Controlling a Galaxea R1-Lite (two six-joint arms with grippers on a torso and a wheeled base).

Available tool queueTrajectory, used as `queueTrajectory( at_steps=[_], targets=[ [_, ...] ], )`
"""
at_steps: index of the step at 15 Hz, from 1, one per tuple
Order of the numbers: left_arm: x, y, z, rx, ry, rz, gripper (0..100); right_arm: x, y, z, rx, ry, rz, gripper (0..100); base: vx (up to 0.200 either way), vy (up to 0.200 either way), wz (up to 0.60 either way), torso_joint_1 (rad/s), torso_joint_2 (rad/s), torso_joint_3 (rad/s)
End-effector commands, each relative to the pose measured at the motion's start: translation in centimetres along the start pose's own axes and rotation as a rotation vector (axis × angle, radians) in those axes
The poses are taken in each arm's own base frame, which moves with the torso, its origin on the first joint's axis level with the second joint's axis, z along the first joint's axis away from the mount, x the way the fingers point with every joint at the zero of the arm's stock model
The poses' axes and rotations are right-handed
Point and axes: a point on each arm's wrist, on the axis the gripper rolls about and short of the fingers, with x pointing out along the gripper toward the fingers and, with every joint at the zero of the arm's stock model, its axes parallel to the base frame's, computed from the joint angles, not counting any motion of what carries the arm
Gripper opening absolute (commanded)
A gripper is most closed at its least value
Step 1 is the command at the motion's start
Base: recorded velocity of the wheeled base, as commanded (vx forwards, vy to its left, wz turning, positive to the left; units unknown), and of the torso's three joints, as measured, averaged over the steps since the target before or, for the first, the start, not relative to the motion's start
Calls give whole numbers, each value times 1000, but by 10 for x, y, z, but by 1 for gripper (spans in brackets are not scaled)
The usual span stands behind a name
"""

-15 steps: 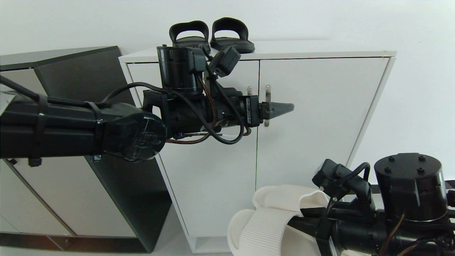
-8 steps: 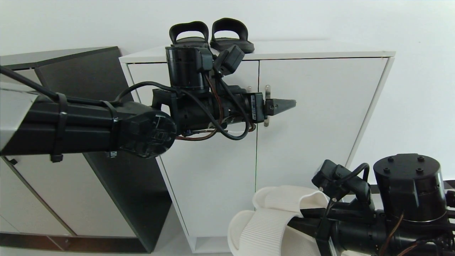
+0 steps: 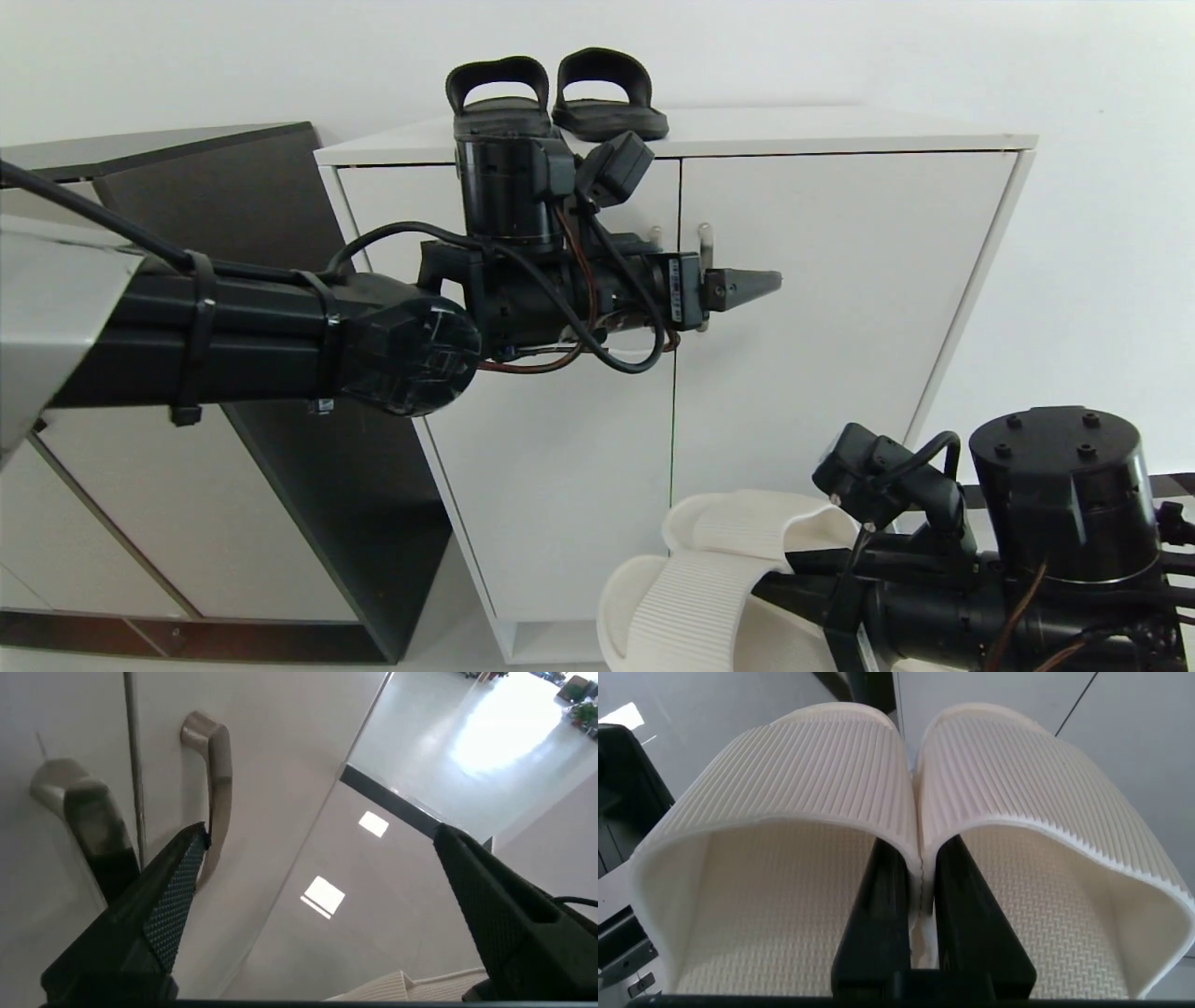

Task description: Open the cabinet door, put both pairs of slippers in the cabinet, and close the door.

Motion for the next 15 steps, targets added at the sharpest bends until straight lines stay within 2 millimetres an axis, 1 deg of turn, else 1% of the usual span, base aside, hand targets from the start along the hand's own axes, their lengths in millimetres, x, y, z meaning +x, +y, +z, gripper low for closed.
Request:
queueTrajectory(
  at_steps=[1, 5, 7, 8, 10, 11, 12, 13, 15],
  targets=[
    [1, -1, 0, 0, 2, -7, 0, 1, 0, -1, 0, 4, 3, 0, 0, 0, 0, 0, 0, 0],
    [-2, -1, 3, 1, -6, -7, 0, 0, 0, -2, -2, 8, 4, 0, 0, 0, 0, 0, 0, 0],
    [-4, -6, -1, -2, 7, -12, 0, 0, 5, -9, -5, 31, 70, 0, 0, 0, 0, 0, 0, 0],
    [-9, -10, -2, -2, 14, -17, 0, -1, 6, -10, -11, 32, 100, 0, 0, 0, 0, 0, 0, 0],
    [-24, -30, -6, -2, 36, -48, 0, -2, 6, -16, -47, 47, 128, 0, 0, 0, 0, 0, 0, 0],
    [-24, -30, -6, -2, 36, -48, 0, -2, 6, -16, -47, 47, 128, 0, 0, 0, 0, 0, 0, 0],
    [-36, -49, -7, 1, 43, -84, 0, -3, 7, -21, -68, 62, 162, 0, 0, 0, 0, 0, 0, 0],
    [-41, -57, -6, 3, 44, -100, 0, -4, 8, -22, -69, 64, 180, 0, 0, 0, 0, 0, 0, 0],
    [-48, -66, -8, 10, 50, -112, 0, -5, 8, -22, -74, 60, 185, 0, 0, 0, 0, 0, 0, 0]
  ],
)
